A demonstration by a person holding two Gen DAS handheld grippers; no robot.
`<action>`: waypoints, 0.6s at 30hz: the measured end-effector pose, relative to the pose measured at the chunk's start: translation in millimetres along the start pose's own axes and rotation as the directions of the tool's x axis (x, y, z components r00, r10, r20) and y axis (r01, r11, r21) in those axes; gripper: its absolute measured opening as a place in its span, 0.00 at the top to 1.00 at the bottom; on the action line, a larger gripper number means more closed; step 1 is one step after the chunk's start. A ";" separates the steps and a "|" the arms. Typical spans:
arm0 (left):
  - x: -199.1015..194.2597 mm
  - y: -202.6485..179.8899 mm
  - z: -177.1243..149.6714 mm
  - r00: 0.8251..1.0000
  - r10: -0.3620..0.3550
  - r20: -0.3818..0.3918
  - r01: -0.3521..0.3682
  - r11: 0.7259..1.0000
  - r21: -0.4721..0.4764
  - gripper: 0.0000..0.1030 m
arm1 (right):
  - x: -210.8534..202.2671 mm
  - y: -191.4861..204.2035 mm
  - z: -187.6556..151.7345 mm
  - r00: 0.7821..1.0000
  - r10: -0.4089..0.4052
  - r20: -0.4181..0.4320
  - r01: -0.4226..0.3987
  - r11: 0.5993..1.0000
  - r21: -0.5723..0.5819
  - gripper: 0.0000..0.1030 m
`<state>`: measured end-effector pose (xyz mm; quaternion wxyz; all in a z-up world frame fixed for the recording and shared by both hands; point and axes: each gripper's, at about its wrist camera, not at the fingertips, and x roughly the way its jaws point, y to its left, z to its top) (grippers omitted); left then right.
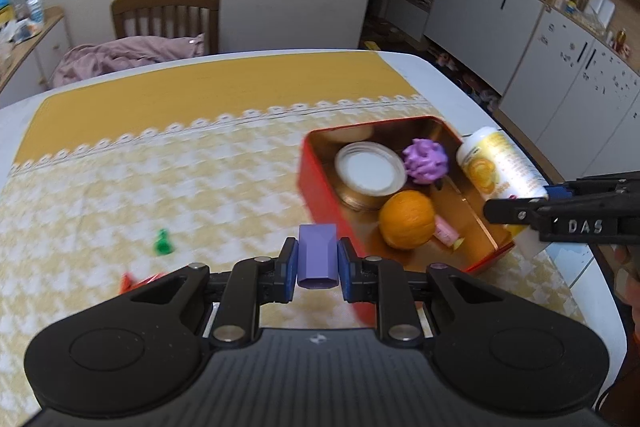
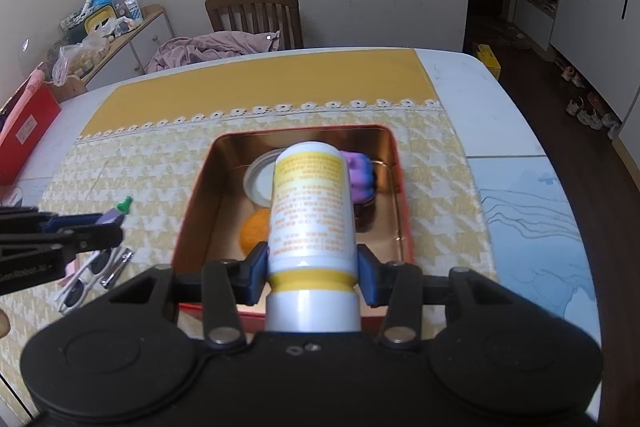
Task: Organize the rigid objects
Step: 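Carry the purple eraser and white pill bottle over the red box with both grippers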
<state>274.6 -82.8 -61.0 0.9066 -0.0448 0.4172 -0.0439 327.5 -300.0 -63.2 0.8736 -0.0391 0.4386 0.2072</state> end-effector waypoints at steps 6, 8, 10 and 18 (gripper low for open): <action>30.4 -21.9 25.9 1.000 -0.014 -0.021 0.014 1.000 -0.014 0.80 | 11.3 -12.5 5.3 1.000 0.012 -0.013 -0.013 0.999 -0.037 0.57; 39.6 -28.6 33.6 1.000 -0.011 -0.027 0.011 1.000 -0.009 0.80 | 16.8 -14.6 5.8 1.000 0.020 -0.024 -0.022 0.998 -0.052 0.57; 47.9 -35.5 40.8 1.000 -0.003 -0.027 0.003 1.000 0.002 0.80 | 20.5 -14.4 5.1 0.999 0.024 -0.032 -0.026 0.997 -0.079 0.57; 80.4 -54.4 65.5 0.999 0.017 -0.042 -0.015 0.999 0.030 0.80 | 32.9 -13.4 6.5 0.998 0.036 -0.052 -0.043 0.988 -0.146 0.58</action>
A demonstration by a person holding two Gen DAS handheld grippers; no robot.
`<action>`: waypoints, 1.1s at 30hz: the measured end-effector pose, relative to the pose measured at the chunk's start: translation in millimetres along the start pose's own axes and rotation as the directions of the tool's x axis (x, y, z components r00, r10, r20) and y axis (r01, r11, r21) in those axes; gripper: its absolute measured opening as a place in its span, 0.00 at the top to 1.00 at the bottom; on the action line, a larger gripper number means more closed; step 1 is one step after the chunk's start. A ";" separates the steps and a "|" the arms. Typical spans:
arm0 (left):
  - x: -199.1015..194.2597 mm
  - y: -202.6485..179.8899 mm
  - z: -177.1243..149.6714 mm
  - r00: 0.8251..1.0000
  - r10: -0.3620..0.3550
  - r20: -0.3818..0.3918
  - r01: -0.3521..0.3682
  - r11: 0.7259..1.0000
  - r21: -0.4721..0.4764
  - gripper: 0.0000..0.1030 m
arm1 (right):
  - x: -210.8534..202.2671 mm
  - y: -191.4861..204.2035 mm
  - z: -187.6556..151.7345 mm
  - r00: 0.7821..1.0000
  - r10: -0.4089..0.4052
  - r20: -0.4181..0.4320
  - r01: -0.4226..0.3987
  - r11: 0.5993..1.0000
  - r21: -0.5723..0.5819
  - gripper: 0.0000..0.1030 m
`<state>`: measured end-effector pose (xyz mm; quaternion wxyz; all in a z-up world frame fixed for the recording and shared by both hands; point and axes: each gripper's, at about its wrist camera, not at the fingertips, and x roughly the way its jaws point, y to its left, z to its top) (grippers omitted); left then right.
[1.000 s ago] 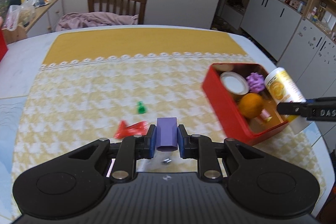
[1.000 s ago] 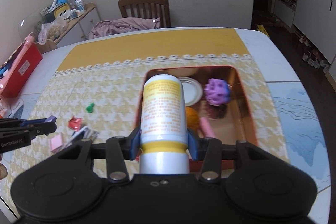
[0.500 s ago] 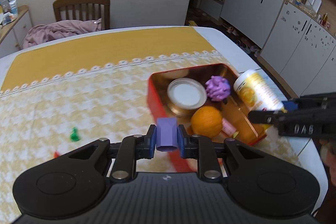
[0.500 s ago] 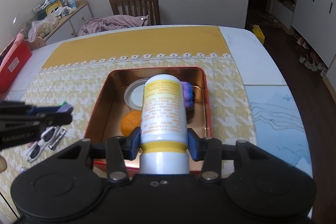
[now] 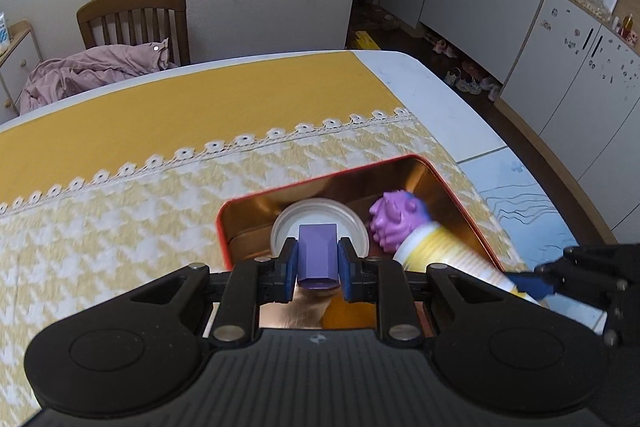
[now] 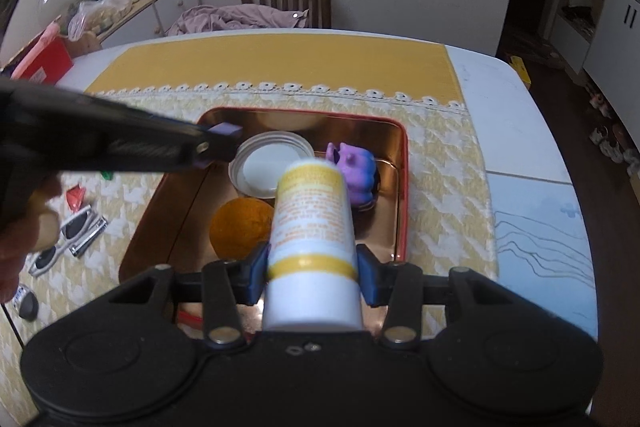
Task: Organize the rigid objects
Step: 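Carry the purple eraser and white pill bottle over the red box with both grippers, then lower both grippers into the red box and open them, releasing eraser and bottle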
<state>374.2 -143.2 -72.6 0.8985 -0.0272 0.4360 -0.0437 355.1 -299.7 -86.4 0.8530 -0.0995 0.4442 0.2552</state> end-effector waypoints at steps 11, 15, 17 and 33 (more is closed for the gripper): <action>35.7 -6.3 15.4 0.999 -0.020 -0.030 0.019 0.999 -0.026 0.80 | 19.5 -0.7 -1.8 1.000 -0.005 -0.026 0.003 0.996 -0.085 0.58; 42.7 -10.5 14.5 0.999 -0.022 -0.033 0.021 1.000 -0.021 0.80 | 23.9 -1.1 -4.1 0.999 -0.004 -0.037 0.001 0.996 -0.092 0.57; 47.2 -11.4 12.6 0.999 -0.022 -0.042 0.021 1.000 -0.021 0.80 | 26.2 -2.3 -4.9 0.999 -0.005 -0.045 0.001 0.996 -0.087 0.57; 59.1 -15.0 7.5 0.998 -0.009 -0.070 0.007 1.000 -0.024 0.80 | 13.7 -2.3 -5.6 0.999 0.034 -0.013 -0.035 0.997 -0.065 0.52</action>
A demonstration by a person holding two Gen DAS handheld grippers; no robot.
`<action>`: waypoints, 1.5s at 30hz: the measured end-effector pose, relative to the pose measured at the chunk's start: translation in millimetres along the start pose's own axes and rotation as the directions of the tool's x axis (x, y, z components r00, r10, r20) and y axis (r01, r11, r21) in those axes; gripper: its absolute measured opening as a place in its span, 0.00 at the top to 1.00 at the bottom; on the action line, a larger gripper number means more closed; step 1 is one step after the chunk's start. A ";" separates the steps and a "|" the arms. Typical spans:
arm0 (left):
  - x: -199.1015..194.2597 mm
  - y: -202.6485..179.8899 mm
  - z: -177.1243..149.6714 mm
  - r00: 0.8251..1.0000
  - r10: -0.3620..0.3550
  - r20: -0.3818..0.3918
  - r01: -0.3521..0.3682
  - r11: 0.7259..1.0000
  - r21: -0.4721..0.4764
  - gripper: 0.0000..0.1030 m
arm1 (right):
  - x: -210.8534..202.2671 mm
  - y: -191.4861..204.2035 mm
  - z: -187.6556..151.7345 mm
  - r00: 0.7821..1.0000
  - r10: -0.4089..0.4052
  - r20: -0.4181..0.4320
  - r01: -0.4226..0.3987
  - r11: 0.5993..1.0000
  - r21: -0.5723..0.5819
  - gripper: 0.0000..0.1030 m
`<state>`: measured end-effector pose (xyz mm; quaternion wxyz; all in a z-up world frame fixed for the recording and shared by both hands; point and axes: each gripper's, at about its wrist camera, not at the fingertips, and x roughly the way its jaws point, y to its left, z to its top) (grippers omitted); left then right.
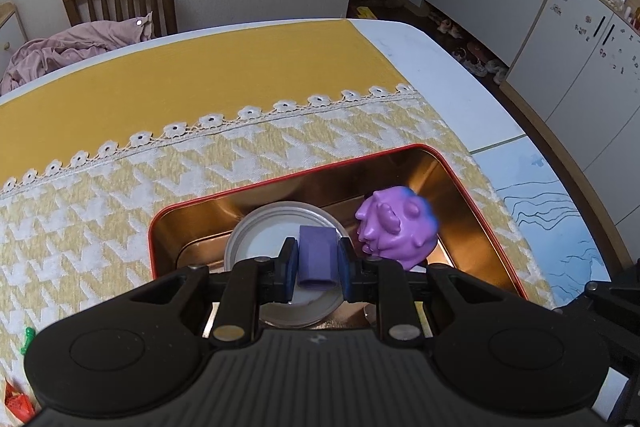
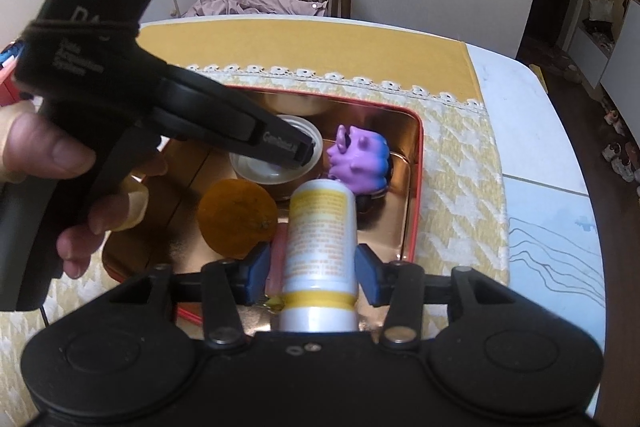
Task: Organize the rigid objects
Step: 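Lower both grippers into the red box and open them, releasing eraser and bottle, then move both open grippers back from the box toward the remaining items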
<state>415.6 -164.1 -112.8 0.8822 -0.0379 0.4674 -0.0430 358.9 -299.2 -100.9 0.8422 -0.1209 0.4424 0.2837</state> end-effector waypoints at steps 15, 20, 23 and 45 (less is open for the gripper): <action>-36.9 -4.3 -12.1 0.999 -0.016 0.043 0.016 1.000 -0.001 0.73 | -19.2 -4.5 -2.6 0.999 0.028 0.037 -0.030 0.997 0.068 0.47; -58.0 -2.5 -18.4 0.997 -0.026 0.074 0.027 0.999 -0.020 0.64 | -27.4 -7.0 -5.4 0.998 0.042 0.046 -0.045 0.996 0.081 0.46; -73.1 -0.6 -25.8 0.994 -0.015 0.106 0.018 0.999 -0.031 0.46 | -33.2 -5.9 -7.1 0.997 0.050 0.054 -0.054 0.995 0.084 0.44; -182.1 55.1 -93.3 0.959 0.091 0.269 -0.067 0.993 -0.096 0.18 | -76.4 48.3 -8.5 0.983 0.077 0.169 -0.081 0.997 0.017 0.00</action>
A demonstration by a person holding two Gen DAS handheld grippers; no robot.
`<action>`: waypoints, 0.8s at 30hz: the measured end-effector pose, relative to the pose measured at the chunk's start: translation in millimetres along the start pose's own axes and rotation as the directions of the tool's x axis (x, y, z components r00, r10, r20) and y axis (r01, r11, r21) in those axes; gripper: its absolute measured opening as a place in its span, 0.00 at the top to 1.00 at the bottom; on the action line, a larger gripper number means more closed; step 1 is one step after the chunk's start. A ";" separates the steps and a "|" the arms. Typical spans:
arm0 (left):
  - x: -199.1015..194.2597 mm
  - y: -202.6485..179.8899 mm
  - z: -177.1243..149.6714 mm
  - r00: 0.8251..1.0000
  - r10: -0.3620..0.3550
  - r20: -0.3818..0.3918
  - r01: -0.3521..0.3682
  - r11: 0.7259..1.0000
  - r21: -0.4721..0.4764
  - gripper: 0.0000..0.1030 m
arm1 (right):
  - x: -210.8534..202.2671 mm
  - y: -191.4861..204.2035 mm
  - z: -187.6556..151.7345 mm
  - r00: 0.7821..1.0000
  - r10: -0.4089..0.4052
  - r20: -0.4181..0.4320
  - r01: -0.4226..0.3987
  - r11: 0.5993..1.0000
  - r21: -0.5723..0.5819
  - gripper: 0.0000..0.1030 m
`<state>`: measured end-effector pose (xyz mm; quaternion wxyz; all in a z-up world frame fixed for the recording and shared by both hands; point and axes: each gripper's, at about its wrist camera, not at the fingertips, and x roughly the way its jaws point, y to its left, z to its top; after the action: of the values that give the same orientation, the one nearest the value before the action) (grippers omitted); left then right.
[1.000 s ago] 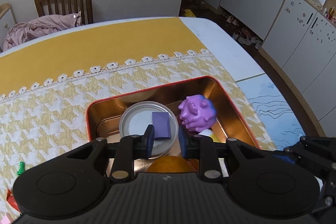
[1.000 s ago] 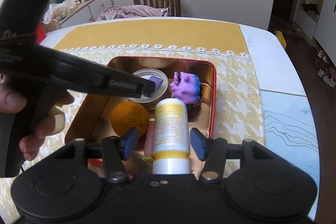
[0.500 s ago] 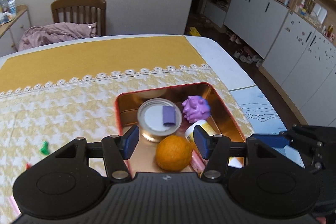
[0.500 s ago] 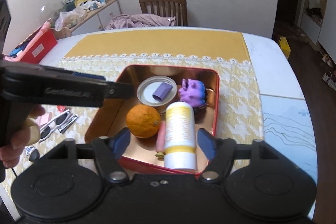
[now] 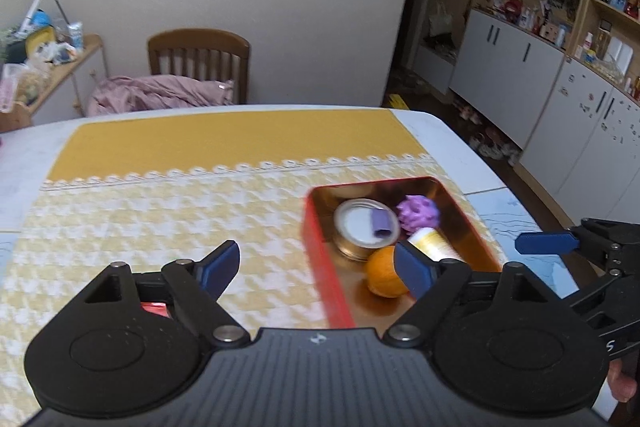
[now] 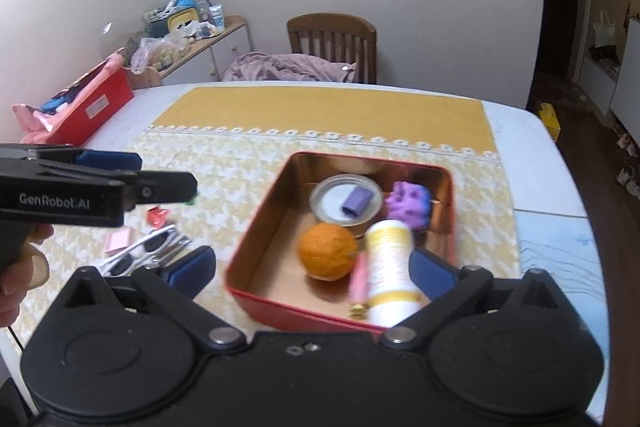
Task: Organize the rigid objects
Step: 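Move both open grippers back from the box toward the remaining items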
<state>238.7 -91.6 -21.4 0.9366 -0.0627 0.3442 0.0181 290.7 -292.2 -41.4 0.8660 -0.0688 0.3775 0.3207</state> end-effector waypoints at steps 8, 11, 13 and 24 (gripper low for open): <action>-25.5 55.5 -15.6 0.999 0.040 0.020 -0.040 0.999 -0.003 0.18 | 4.3 38.8 -1.5 1.000 0.000 0.007 0.000 1.000 0.011 0.00; -31.7 81.6 -22.5 0.998 0.058 0.017 -0.058 0.998 -0.011 0.18 | 8.2 57.2 -1.9 1.000 -0.003 0.004 0.002 1.000 0.017 0.00; -35.1 99.1 -27.3 0.998 0.068 0.013 -0.068 0.998 -0.016 0.18 | 11.2 68.3 -1.3 1.000 -0.002 0.005 0.002 1.000 0.019 0.00; -33.9 180.1 -51.7 0.995 0.099 -0.024 -0.100 0.995 -0.018 0.18 | 37.8 126.2 -5.6 1.000 -0.002 -0.027 0.003 0.999 0.040 0.00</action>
<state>165.8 80.6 -57.4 0.9299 -0.0548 0.3573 0.0673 229.8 -176.1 -56.1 0.8624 -0.0562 0.3955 0.3109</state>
